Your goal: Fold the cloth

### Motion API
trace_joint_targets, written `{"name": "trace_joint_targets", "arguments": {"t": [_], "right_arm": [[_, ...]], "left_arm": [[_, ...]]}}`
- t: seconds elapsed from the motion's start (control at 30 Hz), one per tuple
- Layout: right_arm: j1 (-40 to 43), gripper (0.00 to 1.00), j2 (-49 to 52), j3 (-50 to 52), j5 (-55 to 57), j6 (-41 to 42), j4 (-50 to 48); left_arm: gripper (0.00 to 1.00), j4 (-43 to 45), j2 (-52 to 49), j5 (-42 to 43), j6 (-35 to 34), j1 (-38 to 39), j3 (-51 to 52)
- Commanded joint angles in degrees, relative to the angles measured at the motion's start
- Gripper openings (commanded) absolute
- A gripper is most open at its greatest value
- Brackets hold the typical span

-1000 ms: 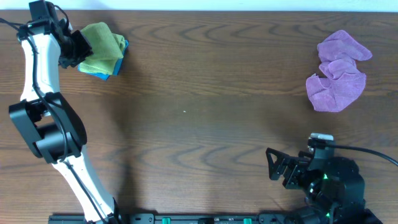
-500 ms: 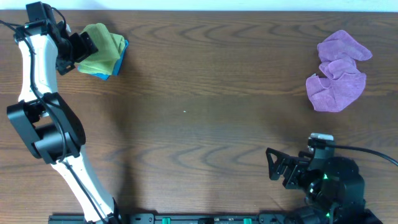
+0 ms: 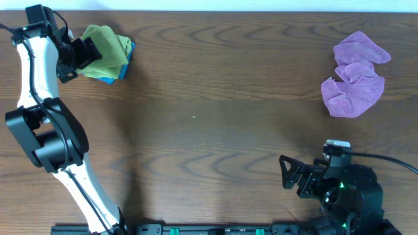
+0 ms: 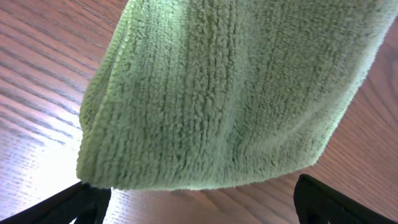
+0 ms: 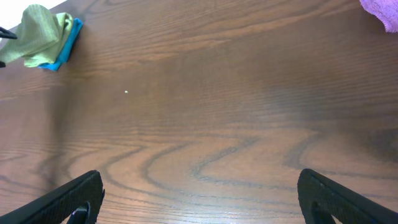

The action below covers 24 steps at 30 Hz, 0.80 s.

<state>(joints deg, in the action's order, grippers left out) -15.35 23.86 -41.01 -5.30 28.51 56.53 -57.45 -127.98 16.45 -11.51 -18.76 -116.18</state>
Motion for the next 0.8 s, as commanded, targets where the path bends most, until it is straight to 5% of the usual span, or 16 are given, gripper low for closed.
{"name": "trace_joint_targets", "arguments": {"t": [0.0, 0.6, 0.77], "right_arm": [[0.42, 0.99, -0.24, 0.37, 0.59, 0.81, 0.09], [0.42, 0.99, -0.24, 0.37, 0.59, 0.81, 0.09], [0.42, 0.99, -0.22, 0.37, 0.59, 0.81, 0.09]], "left_arm": [[0.95, -0.57, 4.72, -0.37, 1.29, -0.46, -1.68], [0.95, 1.97, 9.6, -0.2, 1.2, -0.11, -1.68], [0.34, 7.28, 9.18, 0.0, 0.22, 1.09, -1.62]]}}
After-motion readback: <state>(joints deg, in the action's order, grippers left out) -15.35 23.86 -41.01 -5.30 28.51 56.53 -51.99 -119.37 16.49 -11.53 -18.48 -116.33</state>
